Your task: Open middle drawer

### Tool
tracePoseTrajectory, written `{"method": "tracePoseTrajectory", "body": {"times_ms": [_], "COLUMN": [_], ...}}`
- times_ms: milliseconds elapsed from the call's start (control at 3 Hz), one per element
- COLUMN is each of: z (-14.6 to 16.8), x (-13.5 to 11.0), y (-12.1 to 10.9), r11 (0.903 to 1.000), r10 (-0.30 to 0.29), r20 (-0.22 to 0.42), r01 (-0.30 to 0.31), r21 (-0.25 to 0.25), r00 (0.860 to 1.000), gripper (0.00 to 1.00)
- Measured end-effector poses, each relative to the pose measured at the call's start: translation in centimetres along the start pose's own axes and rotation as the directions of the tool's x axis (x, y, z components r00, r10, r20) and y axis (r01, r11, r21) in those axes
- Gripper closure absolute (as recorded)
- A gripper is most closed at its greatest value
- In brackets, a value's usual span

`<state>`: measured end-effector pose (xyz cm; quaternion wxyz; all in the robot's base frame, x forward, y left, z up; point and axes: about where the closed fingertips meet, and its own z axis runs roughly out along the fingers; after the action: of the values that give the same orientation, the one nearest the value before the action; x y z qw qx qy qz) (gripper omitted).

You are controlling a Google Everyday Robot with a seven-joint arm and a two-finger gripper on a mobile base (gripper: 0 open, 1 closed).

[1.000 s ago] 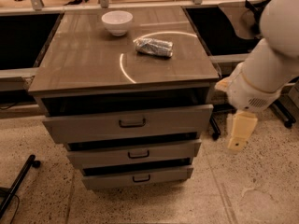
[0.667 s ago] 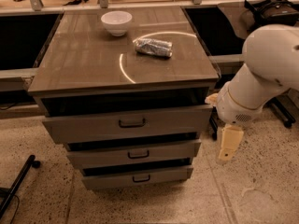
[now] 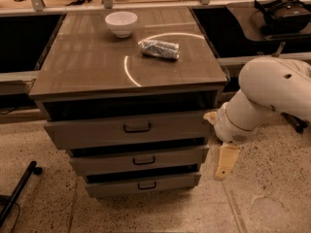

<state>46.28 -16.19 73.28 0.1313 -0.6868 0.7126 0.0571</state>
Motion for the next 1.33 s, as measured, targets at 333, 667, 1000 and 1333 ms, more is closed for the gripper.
{"method": "tracePoseTrajectory", "body": {"times_ms": [333, 667, 1000, 1333], "z": [1.2, 3.7, 5.5, 9.6], "x": [-0.3, -1.4, -2.0, -2.6], "y": [0.3, 1.5, 2.3, 2.3], "r11": [0.9998, 0.9974, 0.9954, 0.9924], "r10": [-0.016, -0.062, -0.085, -0.112], "r20": [0.007, 0.010, 0.022, 0.022], "r01": [0.016, 0.062, 0.086, 0.113], "r21": [-0.013, -0.036, -0.042, -0.050], "r00": [1.000, 0.998, 0.996, 0.994], "gripper": [0.00, 0.00, 0.00, 0.00]}}
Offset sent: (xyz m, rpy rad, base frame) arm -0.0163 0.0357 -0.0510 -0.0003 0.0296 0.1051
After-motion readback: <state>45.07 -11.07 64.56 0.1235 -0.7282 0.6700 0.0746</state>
